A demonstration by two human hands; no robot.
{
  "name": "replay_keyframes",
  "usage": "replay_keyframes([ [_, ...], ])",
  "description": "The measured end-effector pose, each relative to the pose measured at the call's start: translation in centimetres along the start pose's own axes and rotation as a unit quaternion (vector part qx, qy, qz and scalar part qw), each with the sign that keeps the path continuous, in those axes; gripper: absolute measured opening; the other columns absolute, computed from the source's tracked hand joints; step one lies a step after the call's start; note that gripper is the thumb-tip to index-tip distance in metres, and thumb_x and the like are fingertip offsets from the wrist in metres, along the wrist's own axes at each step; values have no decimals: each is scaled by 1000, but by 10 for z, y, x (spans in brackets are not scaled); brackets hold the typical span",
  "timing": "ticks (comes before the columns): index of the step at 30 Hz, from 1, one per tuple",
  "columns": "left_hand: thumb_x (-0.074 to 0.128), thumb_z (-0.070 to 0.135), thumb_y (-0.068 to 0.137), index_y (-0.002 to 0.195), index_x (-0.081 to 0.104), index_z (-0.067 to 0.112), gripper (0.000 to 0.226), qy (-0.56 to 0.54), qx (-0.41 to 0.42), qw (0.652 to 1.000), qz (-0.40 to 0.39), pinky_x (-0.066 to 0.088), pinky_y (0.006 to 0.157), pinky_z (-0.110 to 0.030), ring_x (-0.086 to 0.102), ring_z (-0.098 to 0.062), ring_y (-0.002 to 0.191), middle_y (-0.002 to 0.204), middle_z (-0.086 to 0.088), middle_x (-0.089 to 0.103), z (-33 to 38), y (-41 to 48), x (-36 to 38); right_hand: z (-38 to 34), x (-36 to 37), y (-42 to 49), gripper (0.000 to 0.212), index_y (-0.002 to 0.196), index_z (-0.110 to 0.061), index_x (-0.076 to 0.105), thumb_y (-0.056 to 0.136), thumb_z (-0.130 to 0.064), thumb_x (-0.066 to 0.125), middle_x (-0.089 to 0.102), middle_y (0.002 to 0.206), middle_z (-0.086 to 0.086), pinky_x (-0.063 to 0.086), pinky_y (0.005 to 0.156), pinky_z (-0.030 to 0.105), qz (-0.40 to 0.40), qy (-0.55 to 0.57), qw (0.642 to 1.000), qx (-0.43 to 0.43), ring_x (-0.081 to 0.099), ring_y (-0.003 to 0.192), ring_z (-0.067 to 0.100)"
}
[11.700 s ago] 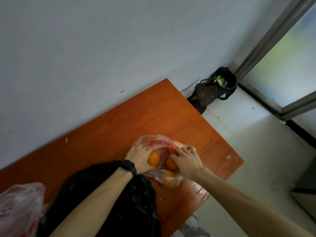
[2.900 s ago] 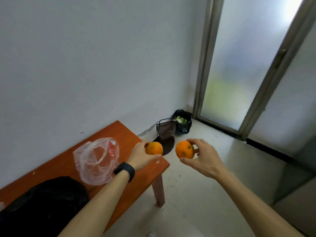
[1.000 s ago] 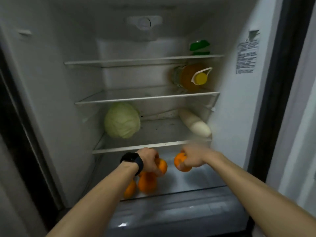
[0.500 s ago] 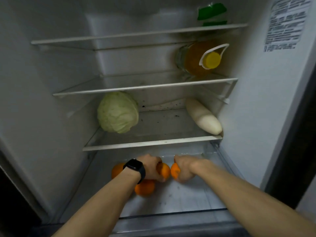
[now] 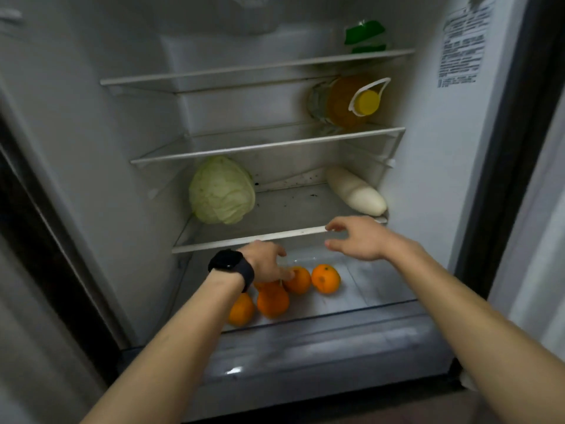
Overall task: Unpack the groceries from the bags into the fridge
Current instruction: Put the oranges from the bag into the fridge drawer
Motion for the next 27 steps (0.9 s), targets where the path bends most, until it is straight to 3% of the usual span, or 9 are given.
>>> replay_keyframes([
  [3, 58, 62, 86, 138, 51, 32, 60, -43, 7, 994, 96, 49, 99, -38, 56, -24, 122, 136, -3, 59, -11, -53, -16, -12, -8, -56, 35, 125, -30, 64, 93, -43, 62, 63, 128, -4, 45, 101, 34, 149, 54, 986, -45, 58, 118, 17],
  [6, 48, 63, 91, 131, 55, 34, 49, -33, 16, 985, 171, 50, 93, -40, 56, -25, 120, 129, 0, 61, -15, -103, -11, -32, 4, -122, 30, 115, -26, 69, 93, -43, 59, 66, 120, -5, 42, 100, 29, 311, 74, 944, -84, 58, 116, 18],
  [9, 41, 61, 93, 122, 60, 34, 44, -28, 8, 959, 282, 48, 90, -41, 58, -27, 113, 124, 0, 63, -21, -142, -3, -44, 34, -173, 33, 114, -20, 71, 91, -43, 61, 66, 122, -1, 42, 105, 39, 429, 39, 897, -97, 56, 122, 26],
  [11, 41, 59, 94, 118, 63, 33, 42, -30, 4, 933, 359, 46, 90, -40, 59, -28, 108, 120, 1, 65, -22, -166, 7, -46, 57, -191, 40, 121, -21, 68, 91, -46, 62, 63, 130, 2, 38, 108, 48, 451, -2, 889, -75, 51, 129, 29],
  [15, 47, 56, 94, 121, 65, 28, 43, -11, 19, 891, 454, 39, 100, -43, 59, -26, 111, 118, 0, 67, -13, -205, 48, -40, 98, -193, 58, 142, -24, 54, 91, -51, 63, 47, 148, 6, 15, 120, 56, 422, -66, 902, -64, 33, 145, 30],
  [19, 50, 54, 96, 138, 55, 24, 52, 35, 38, 876, 479, 28, 110, -46, 51, -26, 126, 131, -2, 60, -15, -207, 74, -34, 102, -187, 52, 140, -23, 55, 95, -49, 59, 49, 144, 8, 11, 122, 55, 466, -42, 881, -72, 33, 144, 30],
  [27, 52, 46, 101, 130, 64, 30, 35, 51, 48, 808, 585, 26, 109, -41, 57, -22, 116, 124, 2, 66, -21, -200, 77, -26, 106, -177, 41, 135, -26, 55, 100, -46, 55, 50, 140, 8, 11, 120, 55, 514, -49, 852, -83, 33, 143, 30],
])
Point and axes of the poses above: each hand's wrist, its own y-axis towards the middle knuckle, its own x-axis out of the palm, z = x × y, the point moved 8 cm from there along y, towards the middle knuckle
